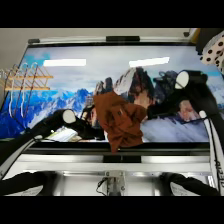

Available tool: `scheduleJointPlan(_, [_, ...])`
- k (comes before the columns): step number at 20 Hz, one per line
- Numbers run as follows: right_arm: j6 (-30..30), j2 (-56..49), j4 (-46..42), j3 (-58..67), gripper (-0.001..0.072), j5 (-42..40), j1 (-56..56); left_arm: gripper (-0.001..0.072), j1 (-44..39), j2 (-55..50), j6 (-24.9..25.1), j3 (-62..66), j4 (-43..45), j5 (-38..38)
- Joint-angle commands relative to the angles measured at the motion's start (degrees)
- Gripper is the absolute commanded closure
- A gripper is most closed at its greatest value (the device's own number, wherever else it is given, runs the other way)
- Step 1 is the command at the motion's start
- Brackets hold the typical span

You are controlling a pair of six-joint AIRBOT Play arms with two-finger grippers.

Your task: Fold the shirts.

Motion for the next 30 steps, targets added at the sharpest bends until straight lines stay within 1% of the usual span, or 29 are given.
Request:
scheduleJointPlan(1, [-1.97,-0.70,3.63,-7.34,0.0030,-3.85,0.11,0.0001,-6.10,-3.23,0.83,-3.52,-7.28,11.80])
scheduleJointPlan(2, [-2.99,-0.70,4.55,-8.07,0.0030,-3.76,0.31,0.0001,-6.93,-4.26,0.85,-3.52,-8.41,13.00])
scheduleJointPlan(5, [-3.52,-0.70,5.44,-8.55,0.0029,-4.68,0.85,0.0001,-8.13,-6.69,1.14,-3.52,-12.83,17.75])
scheduleJointPlan(6, [-3.41,-0.70,5.62,-8.55,0.0029,-5.16,0.81,0.0003,-8.41,-7.19,2.38,-3.52,-14.64,18.43])
scheduleJointPlan(7, [-2.91,-0.70,5.81,-8.55,0.0029,-5.66,0.83,0.0095,-8.66,-7.65,4.52,-3.52,-16.37,18.56])
scheduleJointPlan(8, [-2.40,-0.70,5.95,-8.55,0.0029,-6.38,0.81,0.0214,-9.01,-7.93,5.42,-3.52,-17.75,18.80])
scheduleJointPlan(9, [-2.08,-0.72,6.05,-8.57,0.0030,-7.13,0.83,0.0271,-9.11,-7.98,5.38,-3.54,-18.14,19.30])
scheduleJointPlan(10, [-1.77,-0.72,6.03,-8.57,0.0030,-7.98,0.83,0.0359,-9.09,-7.96,5.35,-3.52,-18.18,19.85])
scheduleJointPlan(11, [-1.53,-0.72,6.05,-8.68,0.0029,-9.03,0.83,0.0537,-9.01,-7.96,5.42,-3.52,-18.16,20.11])
scheduleJointPlan(12, [-1.25,-0.72,6.23,-9.35,0.0030,-10.27,0.87,0.0670,-8.85,-7.89,6.19,-3.52,-18.14,20.00])
scheduleJointPlan(13, [-1.29,-0.70,7.10,-10.84,0.0030,-11.56,0.87,0.0672,-8.70,-7.69,7.10,-3.52,-18.12,19.63])
scheduleJointPlan(15, [-2.43,-0.72,9.53,-15.32,0.0029,-15.02,0.87,0.0673,-8.13,-7.04,7.37,-3.54,-17.35,18.08])
scheduleJointPlan(18, [-2.49,-0.72,13.18,-20.61,0.0030,-19.45,0.87,0.0673,-6.93,-5.55,8.20,-3.54,-15.93,16.55])
scheduleJointPlan(22, [-2.25,-0.72,13.42,-24.92,0.0030,-25.53,0.87,0.0673,-5.66,-3.93,8.17,-3.54,-15.93,16.15])
scheduleJointPlan(25, [-2.27,-0.72,16.20,-26.67,0.0032,-28.85,0.87,0.0673,-5.64,-3.34,8.17,-3.54,-15.93,16.17])
scheduleJointPlan(26, [-2.36,-0.72,18.08,-27.17,0.0107,-29.18,0.87,0.0673,-5.64,-3.28,8.17,-3.54,-15.93,16.15])
scheduleJointPlan(28, [-3.43,-0.72,22.27,-27.85,0.0407,-28.70,0.87,0.0673,-5.18,-3.17,8.17,-3.54,-15.91,16.11])
scheduleJointPlan(29, [-4.87,-0.61,23.52,-27.82,0.0493,-28.48,0.87,0.0673,-4.70,-3.10,8.20,-3.54,-15.91,16.11])
scheduleJointPlan(30, [-5.70,-0.24,24.41,-27.82,0.0642,-28.46,0.81,0.0673,-3.87,-2.93,8.20,-3.54,-15.91,16.11])
